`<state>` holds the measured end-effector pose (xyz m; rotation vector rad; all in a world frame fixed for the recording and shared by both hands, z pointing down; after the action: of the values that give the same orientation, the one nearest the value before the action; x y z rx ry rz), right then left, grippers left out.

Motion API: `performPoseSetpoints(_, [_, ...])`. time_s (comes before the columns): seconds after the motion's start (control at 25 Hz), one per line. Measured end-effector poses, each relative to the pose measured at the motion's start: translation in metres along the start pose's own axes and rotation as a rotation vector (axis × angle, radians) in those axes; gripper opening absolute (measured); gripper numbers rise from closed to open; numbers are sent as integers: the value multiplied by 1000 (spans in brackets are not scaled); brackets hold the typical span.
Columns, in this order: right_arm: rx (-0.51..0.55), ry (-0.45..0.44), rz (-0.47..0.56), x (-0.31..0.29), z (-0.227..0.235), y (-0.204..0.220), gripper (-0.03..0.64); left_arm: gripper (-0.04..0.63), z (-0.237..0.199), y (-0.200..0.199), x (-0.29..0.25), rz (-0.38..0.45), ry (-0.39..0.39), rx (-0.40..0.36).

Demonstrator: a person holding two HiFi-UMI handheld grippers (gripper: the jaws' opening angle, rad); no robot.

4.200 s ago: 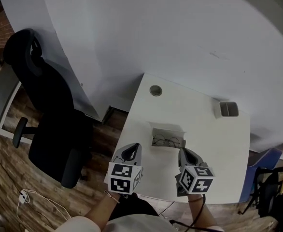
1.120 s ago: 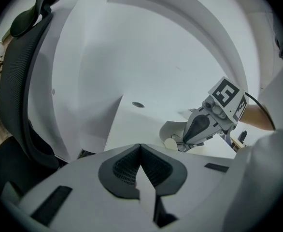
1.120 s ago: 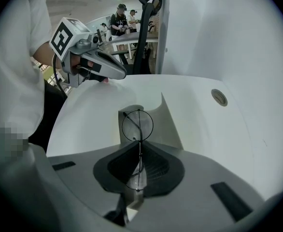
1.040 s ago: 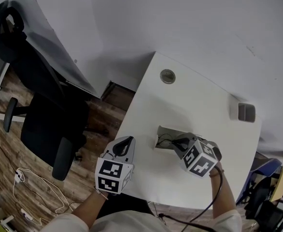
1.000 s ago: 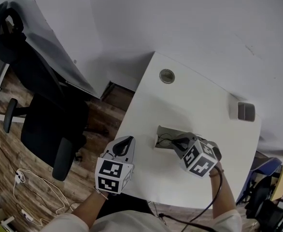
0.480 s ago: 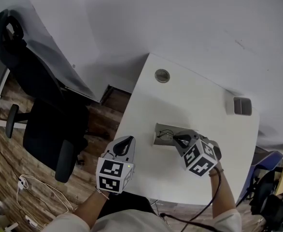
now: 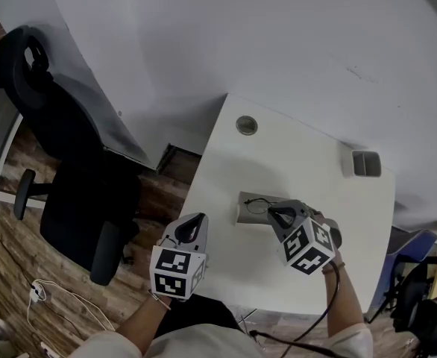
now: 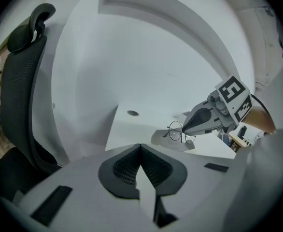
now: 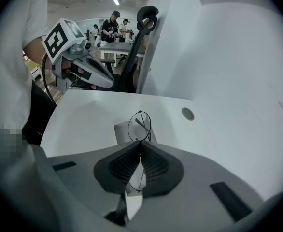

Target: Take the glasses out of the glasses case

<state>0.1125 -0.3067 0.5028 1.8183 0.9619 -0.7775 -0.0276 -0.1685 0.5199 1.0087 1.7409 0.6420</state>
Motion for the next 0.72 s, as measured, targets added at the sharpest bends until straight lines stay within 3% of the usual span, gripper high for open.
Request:
performPoseSetpoints(0.24, [-10,63,45,23,4,-9,37,17,6,-9,8,33,4,-15])
performPoseSetpoints(0.48, [-100,144,136,58,17,-21,37,17,19,-34,16,102,8,-50])
performPoseSetpoints(0.72, [-178,280,234,97,34,-31,37,17,37,-77,21,196,38,-143])
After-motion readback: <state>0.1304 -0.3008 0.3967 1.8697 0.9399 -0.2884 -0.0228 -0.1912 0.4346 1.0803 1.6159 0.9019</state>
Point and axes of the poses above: the fingertips, and each gripper's own axes: x backward along the fingers, z to its right, y out of its underside, the point moved 6 cm from there along x, backward along the fingers, and after that the axes turned 11 degrees about y, right-handed, at the moved point
